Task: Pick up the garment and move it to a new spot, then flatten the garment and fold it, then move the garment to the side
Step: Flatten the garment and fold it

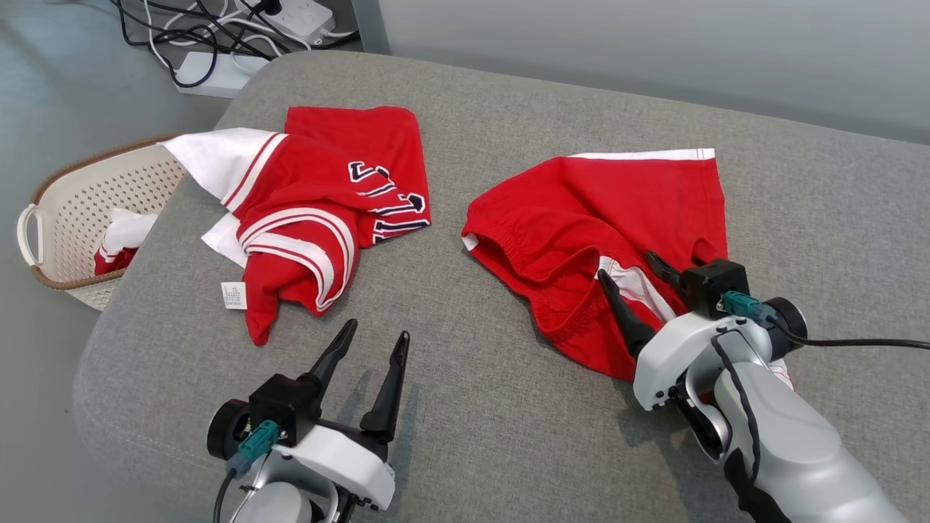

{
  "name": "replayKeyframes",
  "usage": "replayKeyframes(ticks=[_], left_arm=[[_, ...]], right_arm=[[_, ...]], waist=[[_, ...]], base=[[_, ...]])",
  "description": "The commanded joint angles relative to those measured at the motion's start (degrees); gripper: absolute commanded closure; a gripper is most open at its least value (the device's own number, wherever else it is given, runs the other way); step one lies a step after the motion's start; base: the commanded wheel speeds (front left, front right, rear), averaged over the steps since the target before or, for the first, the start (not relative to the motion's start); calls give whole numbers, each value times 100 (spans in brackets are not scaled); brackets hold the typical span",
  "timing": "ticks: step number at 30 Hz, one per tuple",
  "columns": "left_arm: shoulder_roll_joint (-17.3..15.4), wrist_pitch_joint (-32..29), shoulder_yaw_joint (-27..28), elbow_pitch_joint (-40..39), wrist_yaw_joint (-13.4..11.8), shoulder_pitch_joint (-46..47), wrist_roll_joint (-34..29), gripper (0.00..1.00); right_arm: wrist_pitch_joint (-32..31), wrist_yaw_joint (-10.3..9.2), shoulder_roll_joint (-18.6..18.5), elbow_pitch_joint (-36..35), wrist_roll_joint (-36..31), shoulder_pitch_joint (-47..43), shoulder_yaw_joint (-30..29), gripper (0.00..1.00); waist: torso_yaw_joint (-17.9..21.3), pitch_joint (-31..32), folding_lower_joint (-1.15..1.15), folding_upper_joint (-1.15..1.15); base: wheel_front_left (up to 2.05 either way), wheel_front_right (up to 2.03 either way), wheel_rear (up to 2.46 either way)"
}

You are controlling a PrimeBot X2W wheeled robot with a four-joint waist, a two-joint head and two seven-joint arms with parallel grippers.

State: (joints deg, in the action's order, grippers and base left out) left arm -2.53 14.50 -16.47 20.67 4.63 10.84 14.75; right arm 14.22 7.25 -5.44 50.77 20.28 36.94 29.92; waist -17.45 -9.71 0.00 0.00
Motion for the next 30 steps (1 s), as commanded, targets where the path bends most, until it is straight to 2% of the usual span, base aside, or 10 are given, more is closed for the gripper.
replayKeyframes(ticks=[1, 12, 16, 26, 27, 28, 29, 30], left_arm=[[-35, 50, 128, -175, -39, 188, 66, 0], [-35, 50, -173, -206, -47, 339, 206, 0], [-35, 50, -316, -190, -15, 360, 269, 0], [-35, 50, -569, -95, 61, 638, 264, 0], [-35, 50, -601, -97, 58, 648, 289, 0], [-35, 50, -633, -99, 54, 657, 310, 0], [-35, 50, -666, -101, 52, 662, 328, 0], [-35, 50, -691, -104, 50, 663, 347, 0]], right_arm=[[78, 24, 125, -56, -80, 129, 12, 0], [78, 24, 232, 480, -205, 393, 97, 0], [78, 24, 246, 467, -236, 464, 99, 0], [78, 24, 255, 707, -159, 450, 304, 0], [76, 24, 255, 787, -145, 470, 345, 14], [63, 24, 255, 851, -124, 491, 400, 44], [53, 24, 255, 886, -65, 501, 451, 61], [54, 24, 255, 910, -20, 519, 501, 95]], waist=[[-1, -21, 0, 0], [-125, -116, 0, 0], [-188, -115, 0, 0], [-69, -88, 0, 0], [-73, -94, 0, 0], [-82, -97, 0, 0], [-94, -99, 0, 0], [-103, -100, 0, 0]], base=[[0, 0, 0], [0, 0, 0], [0, 0, 0], [0, 0, 0], [0, 0, 0], [0, 0, 0], [0, 0, 0], [0, 0, 0]])
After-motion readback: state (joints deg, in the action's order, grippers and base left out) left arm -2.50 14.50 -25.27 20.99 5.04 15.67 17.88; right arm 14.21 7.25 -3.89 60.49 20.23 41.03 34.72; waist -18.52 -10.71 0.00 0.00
